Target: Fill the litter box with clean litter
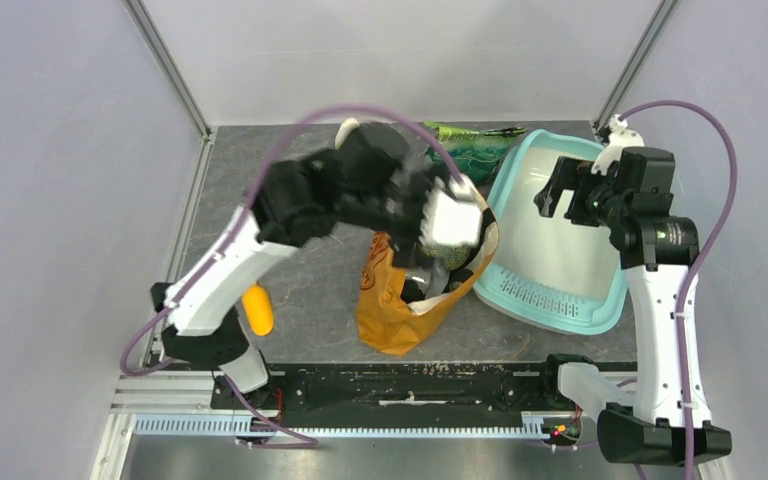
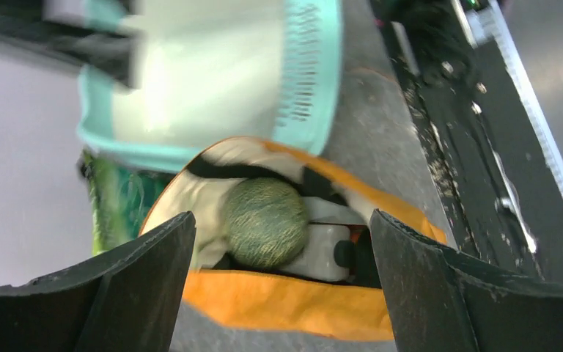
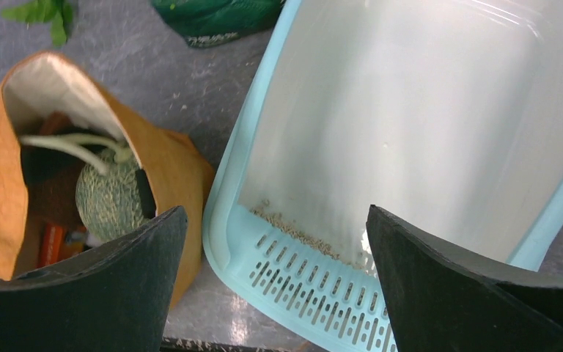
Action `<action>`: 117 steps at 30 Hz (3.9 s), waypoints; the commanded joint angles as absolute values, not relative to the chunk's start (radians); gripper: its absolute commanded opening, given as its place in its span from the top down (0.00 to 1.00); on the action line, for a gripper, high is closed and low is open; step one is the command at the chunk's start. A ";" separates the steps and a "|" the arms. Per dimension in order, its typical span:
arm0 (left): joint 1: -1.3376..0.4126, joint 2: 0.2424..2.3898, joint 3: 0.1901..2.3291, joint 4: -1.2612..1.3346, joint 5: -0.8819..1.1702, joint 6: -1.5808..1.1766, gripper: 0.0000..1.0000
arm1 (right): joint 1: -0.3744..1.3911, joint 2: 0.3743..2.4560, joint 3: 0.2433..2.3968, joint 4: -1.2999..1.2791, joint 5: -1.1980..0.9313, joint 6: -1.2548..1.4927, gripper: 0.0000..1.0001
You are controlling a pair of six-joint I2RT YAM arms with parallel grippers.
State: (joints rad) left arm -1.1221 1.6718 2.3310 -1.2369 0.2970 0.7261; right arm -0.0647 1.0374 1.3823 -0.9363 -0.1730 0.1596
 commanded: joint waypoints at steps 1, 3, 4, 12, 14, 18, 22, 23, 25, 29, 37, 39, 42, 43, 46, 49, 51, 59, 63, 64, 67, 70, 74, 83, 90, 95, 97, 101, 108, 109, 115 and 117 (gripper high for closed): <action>-1.335 1.754 2.259 -1.366 0.114 0.932 0.07 | -0.118 1.079 1.488 -0.903 -0.159 0.226 0.01; -1.387 1.790 2.207 -1.340 0.082 0.924 0.07 | -0.143 1.102 1.524 -0.906 -0.181 0.244 0.01; -1.402 1.820 2.204 -1.343 0.080 0.920 0.09 | -0.158 1.116 1.546 -0.911 -0.195 0.252 0.01; -1.470 2.001 2.170 -1.306 -0.055 0.922 0.10 | -0.244 1.178 1.659 -0.946 -0.303 0.299 0.01; -1.462 1.985 2.056 -1.256 -0.060 0.941 0.12 | -0.257 1.181 1.667 -0.947 -0.326 0.304 0.01; -1.446 1.897 1.719 -1.039 -0.087 0.964 0.11 | -0.291 1.183 1.684 -0.955 -0.371 0.297 0.01; -1.401 1.932 1.591 -0.913 -0.133 0.940 0.11 | -0.302 1.183 1.672 -0.956 -0.418 0.302 0.01; -1.379 1.948 1.588 -0.893 -0.139 0.930 0.11 | -0.304 1.183 1.668 -0.955 -0.430 0.304 0.01; -1.336 1.972 1.582 -0.849 -0.167 0.918 0.11 | -0.305 1.184 1.660 -0.959 -0.446 0.309 0.01; -1.268 1.988 1.543 -0.751 -0.231 0.915 0.10 | -0.306 1.186 1.652 -0.959 -0.480 0.314 0.01; -1.143 1.936 1.413 -0.729 -0.233 0.903 0.10 | -0.306 1.186 1.639 -0.956 -0.514 0.319 0.01; -1.112 1.916 1.384 -0.727 -0.235 0.901 0.11 | -0.306 1.187 1.636 -0.953 -0.523 0.322 0.01; -1.047 1.902 1.361 -0.734 -0.232 0.894 0.11 | -0.306 1.187 1.629 -0.949 -0.534 0.324 0.01; -1.028 1.898 1.353 -0.731 -0.232 0.896 0.11 | -0.305 1.187 1.626 -0.948 -0.538 0.325 0.01; -0.966 1.884 1.333 -0.723 -0.238 0.912 0.11 | -0.305 1.187 1.623 -0.946 -0.549 0.325 0.01; -0.905 1.869 1.315 -0.717 -0.230 0.942 0.11 | -0.306 1.185 1.623 -0.946 -0.557 0.325 0.01; -0.865 1.864 1.307 -0.714 -0.232 0.966 0.11 | -0.305 1.183 1.620 -0.945 -0.561 0.323 0.01; -0.652 1.844 1.264 -0.669 -0.220 1.080 0.11 | -0.305 1.172 1.606 -0.945 -0.581 0.307 0.01; -0.532 1.835 1.240 -0.635 -0.203 1.173 0.11 | -0.306 1.168 1.592 -0.944 -0.596 0.291 0.01; -0.500 1.837 1.238 -0.627 -0.199 1.192 0.11 | -0.305 1.169 1.587 -0.943 -0.601 0.288 0.01; -0.414 1.849 1.243 -0.613 -0.179 1.257 0.11 | -0.306 1.174 1.572 -0.940 -0.617 0.285 0.01; -0.329 1.869 1.257 -0.610 -0.160 1.316 0.11 | -0.306 1.180 1.551 -0.936 -0.632 0.274 0.01; -0.229 1.896 1.271 -0.594 -0.146 1.393 0.11 | -0.306 1.191 1.525 -0.934 -0.643 0.250 0.01; -0.189 1.811 1.322 -0.745 0.081 1.332 0.12 | -0.265 1.237 1.475 -0.894 -0.617 0.191 0.01; -0.307 1.643 1.341 -0.838 0.246 1.214 0.11 | -0.101 1.447 1.696 -0.885 -0.532 -0.167 0.05; -0.335 1.581 1.408 -0.875 0.379 1.067 0.11 | -0.006 1.647 1.865 -0.852 -0.409 -0.407 0.06; -0.336 1.551 1.421 -0.877 0.439 1.013 0.11 | 0.052 1.706 1.894 -0.811 -0.378 -0.476 0.07; -0.335 1.500 1.433 -0.864 0.533 0.852 0.11 | 0.113 1.794 1.899 -0.710 -0.343 -0.614 0.09; -0.335 1.403 1.379 -0.798 0.656 0.584 0.08 | 0.137 1.910 1.891 -0.533 -0.399 -0.728 0.13; -0.335 1.386 1.369 -0.778 0.656 0.553 0.08 | 0.137 1.927 1.897 -0.523 -0.408 -0.743 0.13; -0.336 1.324 1.344 -0.745 0.616 0.497 0.08 | 0.147 2.019 1.916 -0.483 -0.454 -0.837 0.21; -0.334 1.312 1.345 -0.746 0.604 0.487 0.07 | 0.151 2.038 1.927 -0.468 -0.466 -0.863 0.25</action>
State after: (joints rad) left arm -0.3374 1.3525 1.3506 -0.7921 0.5915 0.5789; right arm 0.1413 2.0106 1.8690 -0.5461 -0.4160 -0.7696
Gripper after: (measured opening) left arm 0.922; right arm 0.774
